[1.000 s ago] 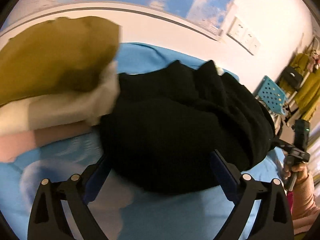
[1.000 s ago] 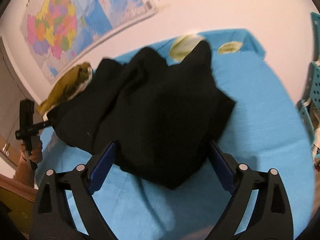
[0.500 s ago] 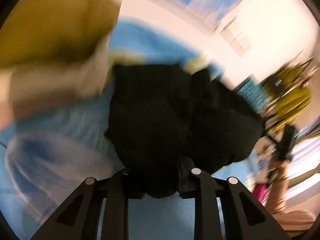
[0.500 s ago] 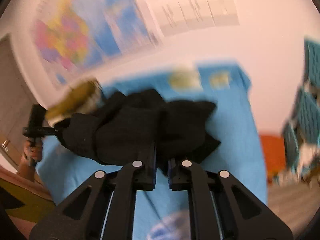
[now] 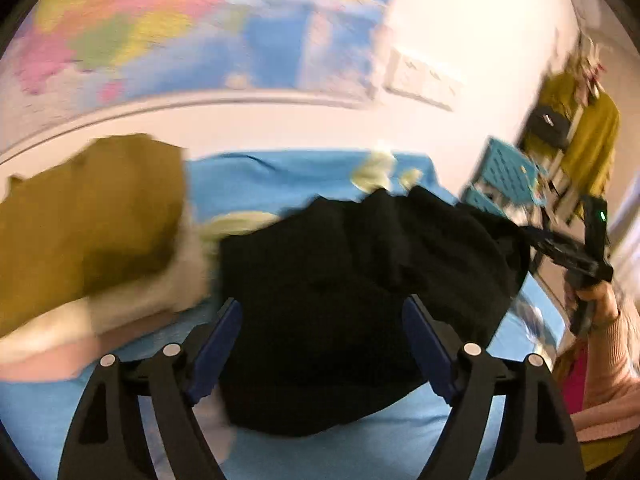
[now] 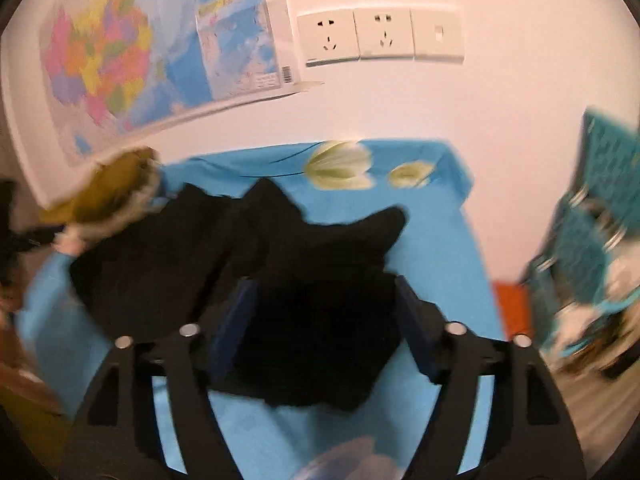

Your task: Fold large clothes

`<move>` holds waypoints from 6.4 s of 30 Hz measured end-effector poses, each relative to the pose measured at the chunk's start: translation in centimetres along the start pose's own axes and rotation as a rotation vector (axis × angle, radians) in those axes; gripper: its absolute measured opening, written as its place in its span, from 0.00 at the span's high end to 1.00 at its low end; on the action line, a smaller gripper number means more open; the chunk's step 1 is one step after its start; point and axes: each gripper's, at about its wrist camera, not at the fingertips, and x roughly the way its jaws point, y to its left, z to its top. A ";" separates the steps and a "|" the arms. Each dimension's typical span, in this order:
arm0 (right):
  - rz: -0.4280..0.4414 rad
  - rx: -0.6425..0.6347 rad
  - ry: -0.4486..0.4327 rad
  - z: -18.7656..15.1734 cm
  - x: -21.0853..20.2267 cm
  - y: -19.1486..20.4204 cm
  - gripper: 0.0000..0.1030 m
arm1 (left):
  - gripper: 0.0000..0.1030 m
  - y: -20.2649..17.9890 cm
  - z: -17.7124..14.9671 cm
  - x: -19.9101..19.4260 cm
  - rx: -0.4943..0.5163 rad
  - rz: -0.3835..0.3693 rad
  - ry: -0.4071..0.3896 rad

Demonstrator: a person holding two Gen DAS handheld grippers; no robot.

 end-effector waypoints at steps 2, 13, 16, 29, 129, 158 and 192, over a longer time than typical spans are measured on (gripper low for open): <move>-0.027 0.055 0.001 0.1 0.1 -1.3 0.29 | 0.23 -1.3 0.3 2.3 0.032 0.015 0.052; 0.237 -0.016 0.086 2.1 4.5 3.2 0.33 | 0.30 -4.2 3.4 13.0 0.010 -0.054 0.235; 0.239 -0.019 0.149 1.9 8.1 3.7 0.61 | 0.53 -4.4 3.8 15.4 -0.002 -0.012 0.286; 0.166 -0.027 0.082 3.3 10.1 3.9 0.93 | 0.71 -3.5 6.1 15.7 -0.043 0.028 0.168; 0.412 -0.456 0.010 -0.8 3.5 20.4 0.72 | 0.12 1.4 -6.3 7.2 -0.633 -0.348 -0.001; 0.433 0.652 0.140 -8.0 1.6 0.9 0.17 | 0.48 -0.5 -4.6 7.5 -0.494 -0.089 0.037; 0.385 0.591 0.035 -4.5 7.3 3.0 0.41 | 0.31 -2.1 -2.6 8.0 -0.379 0.022 0.067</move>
